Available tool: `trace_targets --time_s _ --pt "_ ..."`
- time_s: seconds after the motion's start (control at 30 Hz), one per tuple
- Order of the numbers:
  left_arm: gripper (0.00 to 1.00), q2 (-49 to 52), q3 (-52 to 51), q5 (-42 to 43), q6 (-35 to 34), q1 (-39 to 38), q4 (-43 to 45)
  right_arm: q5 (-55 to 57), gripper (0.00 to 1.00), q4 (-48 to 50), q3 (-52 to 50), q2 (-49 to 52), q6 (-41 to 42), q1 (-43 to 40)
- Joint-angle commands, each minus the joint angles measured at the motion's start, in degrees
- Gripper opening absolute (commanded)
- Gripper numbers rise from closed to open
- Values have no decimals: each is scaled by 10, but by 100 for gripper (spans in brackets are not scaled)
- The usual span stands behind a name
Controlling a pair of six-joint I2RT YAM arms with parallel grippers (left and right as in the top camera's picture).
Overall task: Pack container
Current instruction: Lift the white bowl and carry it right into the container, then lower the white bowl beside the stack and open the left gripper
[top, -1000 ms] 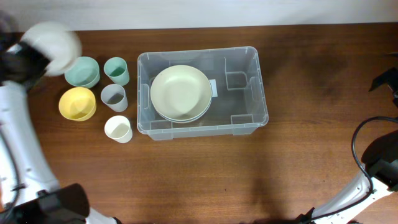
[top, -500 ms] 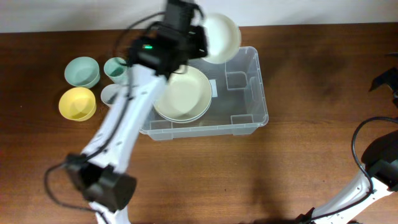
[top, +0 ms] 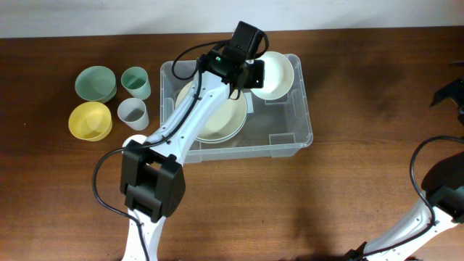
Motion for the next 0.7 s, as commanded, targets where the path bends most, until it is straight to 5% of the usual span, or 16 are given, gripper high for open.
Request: trace_targets --time_s 0.0,0.67 --pt "2 12 9 17 12 -4 -4 3 100 0 -2 -12 5 2" --pt "4 84 8 55 29 -11 -45 3 99 0 -2 -12 5 2"
